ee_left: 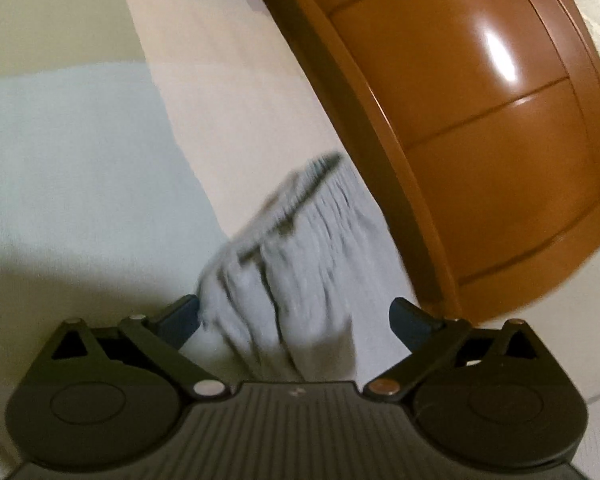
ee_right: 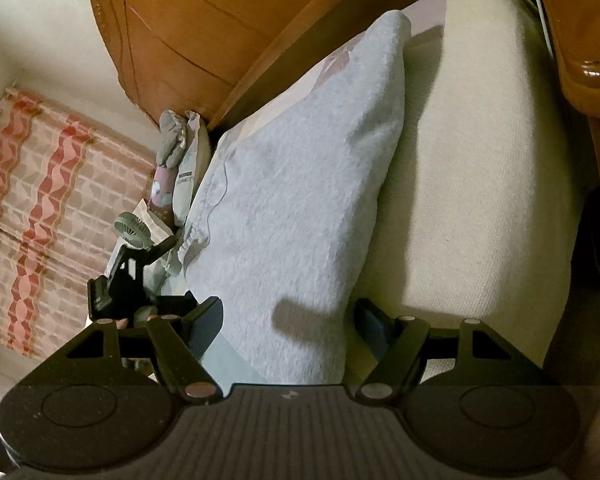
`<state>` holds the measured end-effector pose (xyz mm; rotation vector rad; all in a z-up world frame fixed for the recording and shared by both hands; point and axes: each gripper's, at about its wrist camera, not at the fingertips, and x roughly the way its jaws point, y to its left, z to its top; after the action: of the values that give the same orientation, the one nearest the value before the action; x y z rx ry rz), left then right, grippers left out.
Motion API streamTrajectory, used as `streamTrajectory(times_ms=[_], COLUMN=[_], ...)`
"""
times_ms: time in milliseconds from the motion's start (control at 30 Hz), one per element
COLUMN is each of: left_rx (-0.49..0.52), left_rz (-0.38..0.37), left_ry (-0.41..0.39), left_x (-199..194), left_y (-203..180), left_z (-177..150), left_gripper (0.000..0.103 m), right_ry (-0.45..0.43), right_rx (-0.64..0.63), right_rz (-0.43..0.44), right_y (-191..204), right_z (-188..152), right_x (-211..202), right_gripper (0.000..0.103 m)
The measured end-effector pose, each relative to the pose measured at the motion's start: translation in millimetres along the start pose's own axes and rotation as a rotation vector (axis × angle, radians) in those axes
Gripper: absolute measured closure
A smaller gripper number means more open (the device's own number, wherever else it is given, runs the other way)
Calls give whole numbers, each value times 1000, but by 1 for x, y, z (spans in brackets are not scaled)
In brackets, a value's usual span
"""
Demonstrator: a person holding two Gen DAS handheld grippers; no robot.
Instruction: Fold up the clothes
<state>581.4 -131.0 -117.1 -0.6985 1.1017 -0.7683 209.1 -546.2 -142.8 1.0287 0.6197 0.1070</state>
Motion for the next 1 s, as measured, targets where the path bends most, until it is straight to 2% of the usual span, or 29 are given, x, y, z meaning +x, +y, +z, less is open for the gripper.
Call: streamTrajectory(times_ms=[67, 133, 267, 333, 400, 500, 567, 733, 867, 933, 1000], left_rx=[14, -2, -61, -113, -126, -70, -82, -99, -172, -210, -239], left_rz=[-31, -29, -25, -108, -185, -174, -174, -89, -60, -63, -67], left_ry=[20, 13, -64, -125, -140, -121, -89, -53, -116, -165, -203], left_x=[0, 3, 13, 11, 15, 21, 25, 46, 57, 58, 58], left_y=[4, 6, 2, 8, 14, 7, -3, -27, -27, -21, -15], left_z=[0, 5, 9, 1, -5, -15, -31, -43, -42, -37, -32], left_gripper=[3, 3, 2, 2, 2, 2, 2, 2, 3, 4, 5], right_ry=[3, 2, -2, -3, 1, 20, 29, 23, 20, 16, 12], right_rx=[-11, -16, -9, -10, -13, -22, -34, -36, -40, -44, -39], right_rz=[-1, -1, 3, 2, -3, -4, -3, -2, -5, -16, -29], right_y=[1, 2, 1, 2, 3, 6, 9, 13, 13, 13, 12], right_z=[0, -1, -1, -2, -3, -5, -7, -4, -4, -4, -3], right_x=[0, 1, 1, 0, -1, 0, 3, 9, 8, 8, 7], right_gripper=[26, 26, 24, 24, 24, 24, 24, 23, 25, 29, 37])
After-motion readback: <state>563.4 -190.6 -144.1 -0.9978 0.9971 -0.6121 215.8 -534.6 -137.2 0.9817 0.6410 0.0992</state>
